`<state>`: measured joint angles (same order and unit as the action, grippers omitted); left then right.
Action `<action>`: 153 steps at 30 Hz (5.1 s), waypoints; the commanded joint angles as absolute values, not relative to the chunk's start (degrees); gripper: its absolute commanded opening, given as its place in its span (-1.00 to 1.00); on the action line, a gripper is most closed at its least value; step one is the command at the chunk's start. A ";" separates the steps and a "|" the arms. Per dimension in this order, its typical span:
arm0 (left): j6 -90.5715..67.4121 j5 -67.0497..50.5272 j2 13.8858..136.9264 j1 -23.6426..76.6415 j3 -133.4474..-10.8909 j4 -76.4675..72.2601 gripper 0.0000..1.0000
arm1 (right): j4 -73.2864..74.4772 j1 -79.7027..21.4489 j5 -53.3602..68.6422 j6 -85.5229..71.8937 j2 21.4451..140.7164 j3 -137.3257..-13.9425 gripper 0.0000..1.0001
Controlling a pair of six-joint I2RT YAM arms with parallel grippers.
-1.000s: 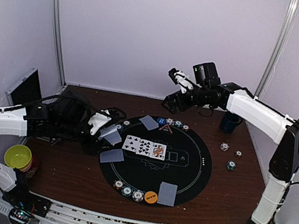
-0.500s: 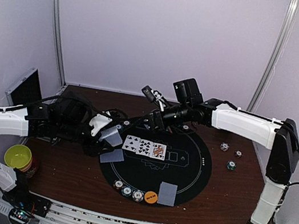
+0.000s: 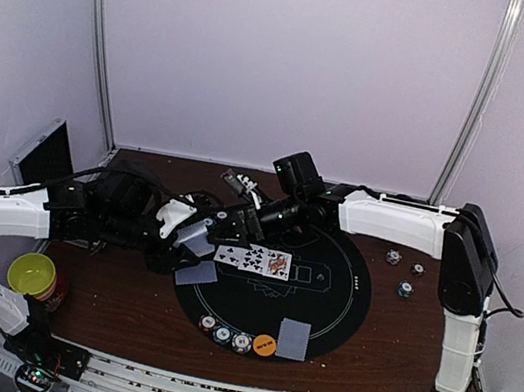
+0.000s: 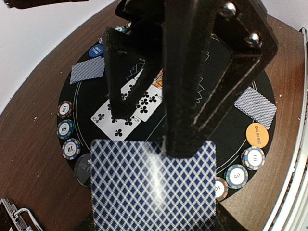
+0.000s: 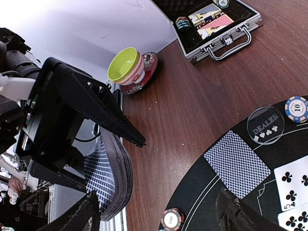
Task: Distribute texas hold em gaming equipment
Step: Pick up the poker card from the face-down deck piles, then place the poker card in the community card area.
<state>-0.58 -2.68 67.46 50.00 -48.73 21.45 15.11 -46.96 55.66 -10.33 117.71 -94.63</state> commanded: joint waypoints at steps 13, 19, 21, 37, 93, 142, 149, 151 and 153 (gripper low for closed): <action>0.00 -3.58 67.32 50.28 -49.12 19.20 0.18 | 11.68 -49.90 58.61 -16.53 124.45 -100.72 0.62; 0.00 -3.58 67.41 50.27 -49.12 19.23 0.18 | 13.18 -50.09 55.95 -16.81 125.93 -102.66 0.56; 0.00 -3.52 67.41 50.27 -49.13 19.22 0.18 | 13.96 -49.84 54.79 -16.54 125.96 -102.75 0.52; 0.00 -3.40 67.32 50.27 -49.05 19.23 0.18 | 18.31 -47.38 50.84 -12.78 123.24 -101.67 0.04; 0.00 -2.81 68.23 50.27 -49.13 19.25 0.18 | 77.54 -32.68 43.14 38.77 117.79 -111.53 -1.00; 0.08 -2.46 69.15 50.23 -49.13 19.25 0.18 | 76.76 -33.52 12.29 47.35 137.70 -126.25 -0.51; 0.09 -2.45 69.19 50.26 -49.18 19.22 0.18 | 74.91 -33.99 12.23 47.46 138.92 -126.21 -0.46; 0.09 -2.46 69.17 50.26 -49.13 19.23 0.18 | 74.29 -34.19 12.30 47.40 139.19 -126.21 -0.43; 0.08 -2.45 69.11 50.27 -49.06 19.23 0.18 | 73.20 -34.20 12.58 47.29 139.35 -126.21 -0.42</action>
